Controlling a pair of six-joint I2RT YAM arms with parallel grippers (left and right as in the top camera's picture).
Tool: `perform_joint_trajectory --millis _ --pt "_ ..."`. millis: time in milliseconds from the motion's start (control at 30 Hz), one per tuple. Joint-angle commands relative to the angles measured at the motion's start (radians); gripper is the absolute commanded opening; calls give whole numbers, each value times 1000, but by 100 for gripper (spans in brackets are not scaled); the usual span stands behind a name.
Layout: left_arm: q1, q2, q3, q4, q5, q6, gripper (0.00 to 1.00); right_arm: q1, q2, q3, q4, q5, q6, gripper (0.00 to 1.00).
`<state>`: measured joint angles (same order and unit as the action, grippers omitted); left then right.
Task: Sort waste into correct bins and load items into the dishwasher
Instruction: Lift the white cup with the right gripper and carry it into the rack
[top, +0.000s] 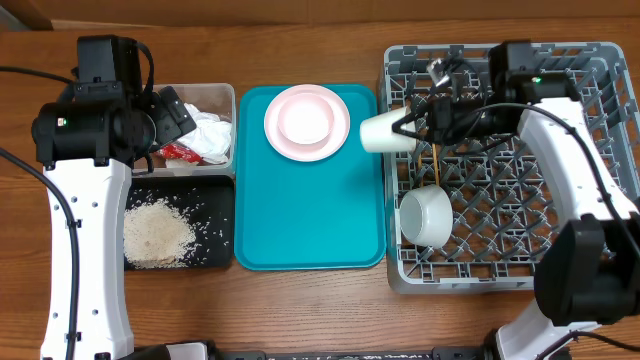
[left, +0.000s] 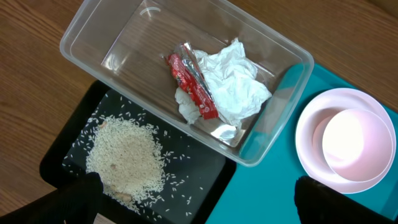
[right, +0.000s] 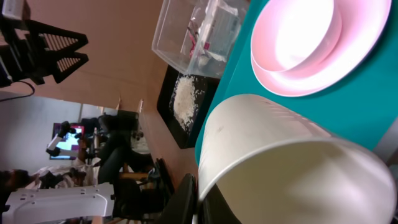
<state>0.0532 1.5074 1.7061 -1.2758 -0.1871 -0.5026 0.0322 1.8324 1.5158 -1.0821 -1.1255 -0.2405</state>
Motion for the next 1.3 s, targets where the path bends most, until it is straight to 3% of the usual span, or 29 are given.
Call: perform_joint_trajectory --millis 0,600,833,1267 --pt "3 3 5 0 1 -3 100 -8 20 -31 32 -53 -29 4" --pt "3 3 5 0 1 -3 100 -88 33 -167 103 14 -29 4" --pt "3 3 5 0 1 -3 100 -106 33 -169 55 126 -29 13" --pt "3 3 5 0 1 -3 100 -107 32 -168 -37 270 -29 12"
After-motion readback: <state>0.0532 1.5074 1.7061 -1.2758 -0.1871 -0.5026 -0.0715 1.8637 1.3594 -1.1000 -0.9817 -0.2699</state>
